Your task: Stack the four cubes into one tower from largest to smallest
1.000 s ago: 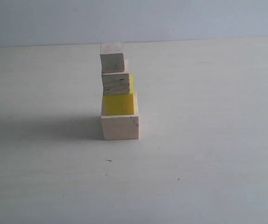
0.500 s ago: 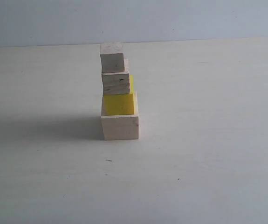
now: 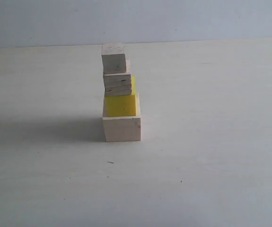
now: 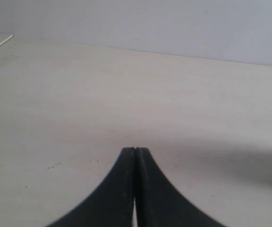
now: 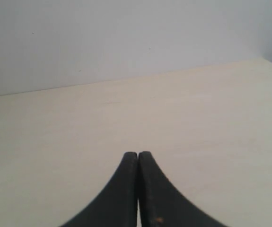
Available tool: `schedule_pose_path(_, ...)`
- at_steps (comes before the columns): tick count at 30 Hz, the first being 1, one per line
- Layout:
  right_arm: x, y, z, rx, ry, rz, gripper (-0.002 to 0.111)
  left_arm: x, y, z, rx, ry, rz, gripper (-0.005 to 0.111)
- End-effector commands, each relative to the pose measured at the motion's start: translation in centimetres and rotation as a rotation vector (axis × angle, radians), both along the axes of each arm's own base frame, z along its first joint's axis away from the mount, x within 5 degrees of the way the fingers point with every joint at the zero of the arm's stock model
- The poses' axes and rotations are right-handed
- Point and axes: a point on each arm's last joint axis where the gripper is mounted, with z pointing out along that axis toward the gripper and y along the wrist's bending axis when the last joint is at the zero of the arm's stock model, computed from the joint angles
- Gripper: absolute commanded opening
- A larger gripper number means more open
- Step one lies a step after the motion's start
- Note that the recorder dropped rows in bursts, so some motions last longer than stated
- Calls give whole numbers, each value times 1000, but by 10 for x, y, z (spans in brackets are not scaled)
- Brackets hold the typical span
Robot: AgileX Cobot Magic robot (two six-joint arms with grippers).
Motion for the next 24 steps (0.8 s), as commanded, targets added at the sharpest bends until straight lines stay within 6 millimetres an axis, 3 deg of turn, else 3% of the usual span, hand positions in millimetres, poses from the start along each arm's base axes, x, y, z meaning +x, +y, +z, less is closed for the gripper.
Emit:
schedule_pose_path(1,0,2,-1,-35,-2,53,0,0,-1,0,-8,-12,-5,0)
schedule_pose_path(24,-1,1,-5,-108,39,59,0,0,-1,0,-8,-12,-5,0)
